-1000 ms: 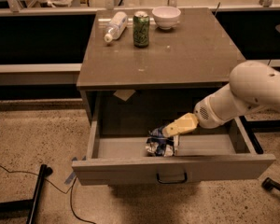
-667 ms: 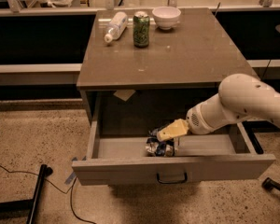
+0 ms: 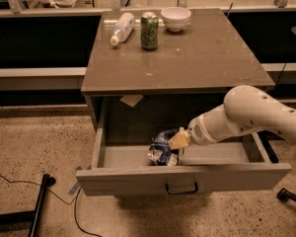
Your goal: Pick blue chip bag from top drawer and place on counter
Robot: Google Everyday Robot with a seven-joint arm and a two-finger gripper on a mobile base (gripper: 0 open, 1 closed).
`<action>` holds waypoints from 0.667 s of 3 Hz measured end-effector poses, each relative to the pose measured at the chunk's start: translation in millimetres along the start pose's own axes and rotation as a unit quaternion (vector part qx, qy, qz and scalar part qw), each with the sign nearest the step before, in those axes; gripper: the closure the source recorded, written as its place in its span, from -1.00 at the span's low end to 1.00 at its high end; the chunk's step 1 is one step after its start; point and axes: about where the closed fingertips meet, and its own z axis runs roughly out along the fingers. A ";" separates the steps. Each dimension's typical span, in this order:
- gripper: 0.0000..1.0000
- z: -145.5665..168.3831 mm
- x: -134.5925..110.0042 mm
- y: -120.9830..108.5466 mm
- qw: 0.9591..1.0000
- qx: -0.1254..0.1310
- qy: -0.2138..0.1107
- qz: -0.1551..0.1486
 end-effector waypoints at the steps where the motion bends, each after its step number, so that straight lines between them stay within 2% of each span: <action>1: 0.71 -0.9 -11.2 17.4 0.996 -0.082 -0.033 -0.007; 2: 1.00 -61.2 -34.5 27.2 0.981 -0.151 -0.119 -0.039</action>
Offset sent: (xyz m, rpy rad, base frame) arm -0.0114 -0.0418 0.1705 0.5223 -0.4383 0.2890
